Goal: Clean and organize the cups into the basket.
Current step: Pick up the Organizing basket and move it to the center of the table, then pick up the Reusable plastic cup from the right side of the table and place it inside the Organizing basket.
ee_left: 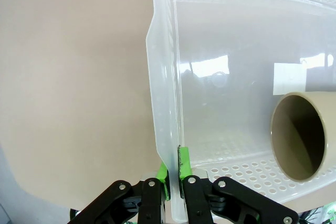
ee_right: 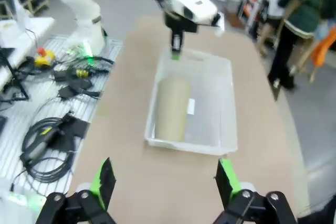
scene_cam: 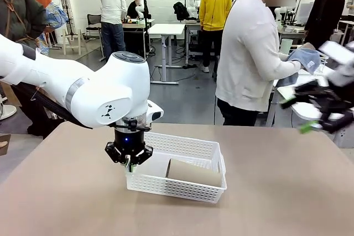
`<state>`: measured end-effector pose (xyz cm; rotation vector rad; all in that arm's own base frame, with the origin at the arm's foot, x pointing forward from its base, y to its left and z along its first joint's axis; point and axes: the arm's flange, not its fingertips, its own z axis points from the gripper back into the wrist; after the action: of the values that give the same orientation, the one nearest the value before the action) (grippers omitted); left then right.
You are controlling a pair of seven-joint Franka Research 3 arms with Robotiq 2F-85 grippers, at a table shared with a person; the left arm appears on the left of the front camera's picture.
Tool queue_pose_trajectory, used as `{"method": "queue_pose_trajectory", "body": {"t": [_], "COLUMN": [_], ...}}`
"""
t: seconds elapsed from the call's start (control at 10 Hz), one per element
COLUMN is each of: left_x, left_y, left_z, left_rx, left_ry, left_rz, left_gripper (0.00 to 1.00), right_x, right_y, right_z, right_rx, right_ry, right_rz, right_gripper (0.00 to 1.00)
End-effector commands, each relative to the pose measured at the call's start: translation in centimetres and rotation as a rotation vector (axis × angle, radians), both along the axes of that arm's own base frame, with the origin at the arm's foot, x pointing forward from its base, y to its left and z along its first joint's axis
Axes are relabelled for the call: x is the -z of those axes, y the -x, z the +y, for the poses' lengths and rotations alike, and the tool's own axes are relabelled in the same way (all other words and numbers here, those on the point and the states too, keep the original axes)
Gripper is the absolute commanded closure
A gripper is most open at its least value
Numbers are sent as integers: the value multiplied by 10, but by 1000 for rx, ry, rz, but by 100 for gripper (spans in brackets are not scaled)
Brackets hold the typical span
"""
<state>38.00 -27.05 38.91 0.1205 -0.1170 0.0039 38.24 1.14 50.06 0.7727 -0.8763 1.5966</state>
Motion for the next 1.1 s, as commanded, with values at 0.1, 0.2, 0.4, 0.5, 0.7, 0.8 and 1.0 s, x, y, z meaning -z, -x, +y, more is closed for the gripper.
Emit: {"method": "queue_pose_trajectory", "body": {"t": [0.1, 0.2, 0.4, 0.5, 0.7, 0.8, 1.0], "left_x": [-1, -1, -1, -1, -1, -1, -1], "left_y": [0, 0, 0, 0, 0, 0, 0], "left_z": [-1, -1, -1, -1, -1, -1, -1], "left_rx": [-16, -16, -16, -16, -16, -16, -16], "left_ry": [-2, -2, -2, -2, -2, -2, -2], "left_rz": [-9, -9, -9, -9, -9, -9, -9], "left_gripper": [100, 100, 100, 100, 100, 100, 100], "right_x": [37, 51, 84, 97, 111, 111, 117], "right_y": [-8, -8, -5, -3, 4, 4, 9], "right_z": [-95, -124, -168, -184, -199, -198, -199], "right_rx": [-41, -9, 45, 71, 103, 125, 105], "right_ry": [-143, -202, -280, -313, -349, -342, -308], "right_rz": [32, 42, 78, 95, 104, 116, 126], "right_gripper": [0, 0, 0, 0, 0, 0, 0]}}
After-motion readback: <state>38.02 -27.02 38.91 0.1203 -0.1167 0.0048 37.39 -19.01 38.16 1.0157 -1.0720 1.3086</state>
